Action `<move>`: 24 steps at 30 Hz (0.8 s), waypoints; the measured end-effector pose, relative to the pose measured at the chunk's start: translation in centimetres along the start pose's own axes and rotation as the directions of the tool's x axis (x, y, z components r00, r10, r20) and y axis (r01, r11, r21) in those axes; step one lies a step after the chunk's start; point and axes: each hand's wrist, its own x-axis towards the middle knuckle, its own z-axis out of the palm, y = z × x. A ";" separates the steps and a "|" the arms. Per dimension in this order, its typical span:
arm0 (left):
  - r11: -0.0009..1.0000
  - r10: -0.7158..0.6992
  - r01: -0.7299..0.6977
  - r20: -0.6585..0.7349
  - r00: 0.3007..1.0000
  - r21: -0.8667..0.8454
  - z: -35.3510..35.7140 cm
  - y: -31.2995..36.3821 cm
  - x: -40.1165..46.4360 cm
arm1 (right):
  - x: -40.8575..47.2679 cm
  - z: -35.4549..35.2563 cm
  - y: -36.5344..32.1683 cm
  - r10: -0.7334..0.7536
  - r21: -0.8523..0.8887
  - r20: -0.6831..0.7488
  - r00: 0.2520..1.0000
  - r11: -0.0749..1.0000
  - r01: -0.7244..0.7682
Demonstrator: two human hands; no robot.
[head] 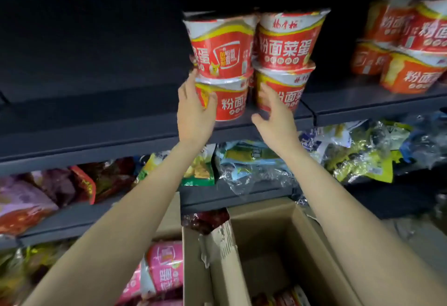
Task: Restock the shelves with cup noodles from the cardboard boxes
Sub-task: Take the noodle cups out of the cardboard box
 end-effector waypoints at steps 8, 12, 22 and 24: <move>0.952 0.123 -0.192 0.276 0.953 0.240 2.5 -10.1 -18.7 | -15.3 1.8 12.0 0.160 -0.247 0.069 0.985 0.959 -0.138; 0.888 -0.280 0.019 0.506 0.816 0.460 5.5 -15.2 -25.3 | -19.9 4.5 18.7 0.223 -0.510 0.176 0.959 0.854 -0.105; 0.877 -0.476 0.362 0.466 0.746 0.316 10.5 -19.2 -30.6 | -28.5 12.9 34.7 0.660 -0.788 0.591 0.465 0.596 0.155; 0.897 -0.440 0.350 0.472 0.764 0.271 10.5 -19.8 -30.9 | -29.4 14.2 37.1 0.670 -0.775 0.611 0.422 0.615 0.145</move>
